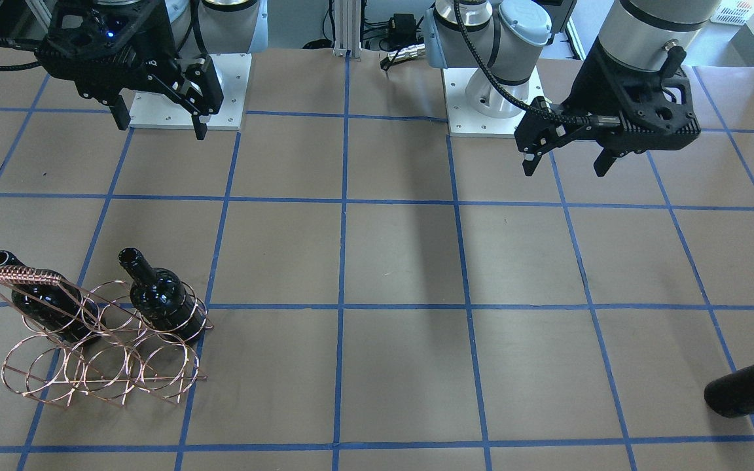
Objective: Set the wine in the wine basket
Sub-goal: 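Move the left gripper toward the dark wine bottle lying on the table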
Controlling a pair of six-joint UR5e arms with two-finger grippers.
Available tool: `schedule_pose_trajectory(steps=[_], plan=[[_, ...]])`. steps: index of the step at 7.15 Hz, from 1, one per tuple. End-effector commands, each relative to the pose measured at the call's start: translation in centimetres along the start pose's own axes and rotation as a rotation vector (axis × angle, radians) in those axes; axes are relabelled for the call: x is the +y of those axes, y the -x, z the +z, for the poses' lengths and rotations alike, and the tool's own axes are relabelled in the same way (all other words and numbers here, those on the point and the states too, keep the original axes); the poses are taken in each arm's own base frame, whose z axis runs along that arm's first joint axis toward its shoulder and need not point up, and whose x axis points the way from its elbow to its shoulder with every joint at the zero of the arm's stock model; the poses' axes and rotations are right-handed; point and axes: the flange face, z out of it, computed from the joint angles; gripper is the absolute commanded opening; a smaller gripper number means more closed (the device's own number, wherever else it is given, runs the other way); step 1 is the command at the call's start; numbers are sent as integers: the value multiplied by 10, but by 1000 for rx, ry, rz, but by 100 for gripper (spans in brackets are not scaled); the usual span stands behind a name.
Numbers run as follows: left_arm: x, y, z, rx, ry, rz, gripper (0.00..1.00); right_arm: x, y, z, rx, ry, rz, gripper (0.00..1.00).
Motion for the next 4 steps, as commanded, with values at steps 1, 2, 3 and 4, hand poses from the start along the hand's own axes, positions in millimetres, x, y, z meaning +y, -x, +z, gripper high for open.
schedule_pose_trajectory(steps=[1, 2, 3, 4], plan=[[1, -2, 0, 1, -1, 4, 100, 1, 1, -1, 1, -2, -4, 100], [0, 4, -1, 0, -2, -9, 100, 1, 1, 0, -1, 0, -4, 100], [-1, 9, -6, -2, -11, -21, 100, 1, 1, 0, -1, 0, -4, 100], [-6, 30, -2, 0, -6, -60, 100, 1, 1, 0, -2, 0, -4, 100]])
